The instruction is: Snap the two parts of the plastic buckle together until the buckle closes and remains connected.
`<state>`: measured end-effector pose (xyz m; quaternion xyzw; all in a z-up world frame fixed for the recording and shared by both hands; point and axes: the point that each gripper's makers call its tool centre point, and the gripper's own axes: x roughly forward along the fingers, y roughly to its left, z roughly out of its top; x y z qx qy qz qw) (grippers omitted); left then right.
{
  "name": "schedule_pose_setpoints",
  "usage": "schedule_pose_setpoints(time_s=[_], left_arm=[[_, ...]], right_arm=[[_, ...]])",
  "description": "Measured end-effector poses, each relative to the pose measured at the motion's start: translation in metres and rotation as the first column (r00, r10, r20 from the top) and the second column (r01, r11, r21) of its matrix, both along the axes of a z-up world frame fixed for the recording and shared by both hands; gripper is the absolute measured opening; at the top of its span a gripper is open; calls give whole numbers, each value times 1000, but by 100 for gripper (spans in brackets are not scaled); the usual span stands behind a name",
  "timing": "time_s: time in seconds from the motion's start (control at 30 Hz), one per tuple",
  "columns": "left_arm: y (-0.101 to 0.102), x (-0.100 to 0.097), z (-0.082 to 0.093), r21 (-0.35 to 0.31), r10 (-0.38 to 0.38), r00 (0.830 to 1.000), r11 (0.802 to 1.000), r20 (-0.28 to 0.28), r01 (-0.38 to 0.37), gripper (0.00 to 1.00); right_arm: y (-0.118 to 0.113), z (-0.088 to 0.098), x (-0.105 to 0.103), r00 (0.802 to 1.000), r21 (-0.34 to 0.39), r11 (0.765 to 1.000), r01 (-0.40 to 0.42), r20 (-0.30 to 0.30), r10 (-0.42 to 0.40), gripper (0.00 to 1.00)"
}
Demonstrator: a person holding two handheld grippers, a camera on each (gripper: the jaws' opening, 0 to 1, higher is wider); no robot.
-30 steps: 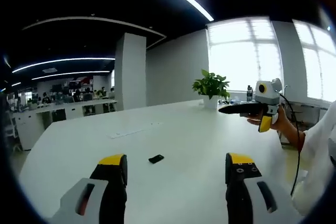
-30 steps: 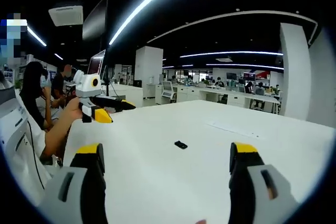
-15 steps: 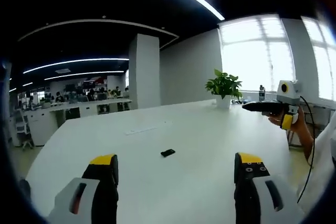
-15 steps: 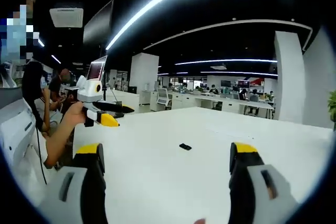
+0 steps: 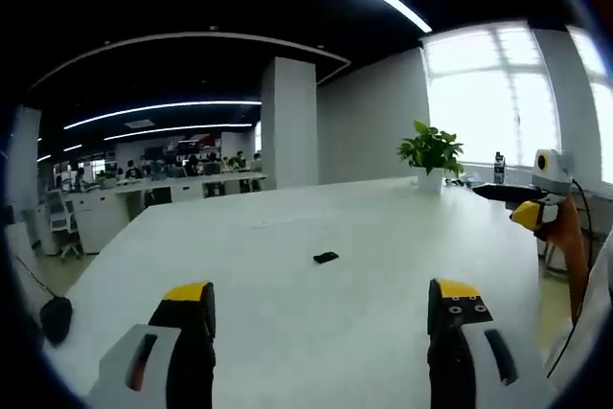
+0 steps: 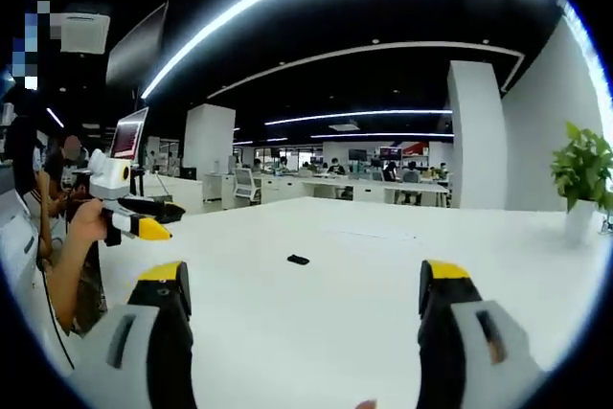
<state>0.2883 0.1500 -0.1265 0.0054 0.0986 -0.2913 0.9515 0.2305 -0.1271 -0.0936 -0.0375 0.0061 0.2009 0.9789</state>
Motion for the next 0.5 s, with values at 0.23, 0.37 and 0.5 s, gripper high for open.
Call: schedule_pose_setpoints(time_s=[0.23, 0.37, 0.5], left_arm=[[17, -14, 1, -43, 42, 999, 998, 14, -41, 94], [26, -17, -2, -35, 71, 997, 997, 9, -71, 93], [32, -21, -13, -13, 93, 996, 996, -5, -93, 94]], right_arm=[[-10, -22, -9, 998, 22, 999, 29, -50, -28, 100], [-17, -32, -13, 997, 50, 998, 49, -68, -45, 100], [-25, -42, -18, 993, 78, 994, 81, -87, -74, 100]])
